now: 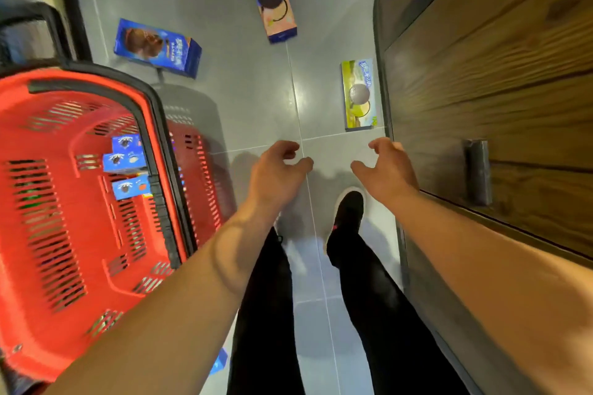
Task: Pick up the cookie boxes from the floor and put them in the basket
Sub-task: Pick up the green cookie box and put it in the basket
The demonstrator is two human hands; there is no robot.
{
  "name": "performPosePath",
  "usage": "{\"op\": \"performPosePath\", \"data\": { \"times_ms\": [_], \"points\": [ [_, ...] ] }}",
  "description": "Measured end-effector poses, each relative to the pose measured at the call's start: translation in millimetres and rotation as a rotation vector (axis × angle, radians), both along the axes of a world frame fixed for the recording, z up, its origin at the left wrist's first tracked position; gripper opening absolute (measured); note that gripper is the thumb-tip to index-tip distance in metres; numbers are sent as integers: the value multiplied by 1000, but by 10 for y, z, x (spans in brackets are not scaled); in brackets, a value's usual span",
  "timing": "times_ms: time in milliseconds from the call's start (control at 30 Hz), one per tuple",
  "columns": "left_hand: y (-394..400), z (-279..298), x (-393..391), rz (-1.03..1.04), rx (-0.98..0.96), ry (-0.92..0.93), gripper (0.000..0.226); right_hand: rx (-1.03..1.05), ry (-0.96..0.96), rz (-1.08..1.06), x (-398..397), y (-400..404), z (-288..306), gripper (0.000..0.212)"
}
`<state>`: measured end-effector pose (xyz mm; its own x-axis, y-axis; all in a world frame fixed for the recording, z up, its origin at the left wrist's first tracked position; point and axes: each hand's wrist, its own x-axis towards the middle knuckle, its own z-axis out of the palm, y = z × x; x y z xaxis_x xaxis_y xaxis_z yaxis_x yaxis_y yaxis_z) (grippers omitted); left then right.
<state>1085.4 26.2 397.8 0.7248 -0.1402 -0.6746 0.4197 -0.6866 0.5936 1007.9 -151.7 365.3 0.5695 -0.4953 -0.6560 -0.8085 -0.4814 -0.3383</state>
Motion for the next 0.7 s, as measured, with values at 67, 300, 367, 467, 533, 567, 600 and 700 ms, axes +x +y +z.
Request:
{"op": "performPosePath", "data": {
  "times_ms": [67, 300, 367, 467, 533, 567, 600, 700],
  "points": [
    [-94, -316, 74, 0, 2, 35, 37, 15, 10, -70, 54, -20, -272, 53],
    [-410, -1751, 364, -13, -23, 118, 37, 37, 54, -190, 221, -238, -1517, 55],
    [-557, -2196, 405, -23, -43, 155, 36, 7, 57, -208, 269, -424, -1916, 56],
    [-793, -2686, 482, -32, -78, 189, 37, -39, 45, -223, 392, -717, -2409, 58],
    [-975, -3044, 530, -15, -119, 235, 41, -58, 45, -264, 458, -886, -2783, 59],
    [-1062, -3200, 543, 13, -149, 273, 43, -62, 49, -279, 478, -941, -2964, 58],
    [-1132, -3326, 552, 27, -170, 304, 46, -50, 52, -292, 492, -971, -3110, 59],
    [-1347, -3723, 506, 0, -188, 337, 58, 13, 49, -366, 509, -1031, -3489, 65]
  ]
}}
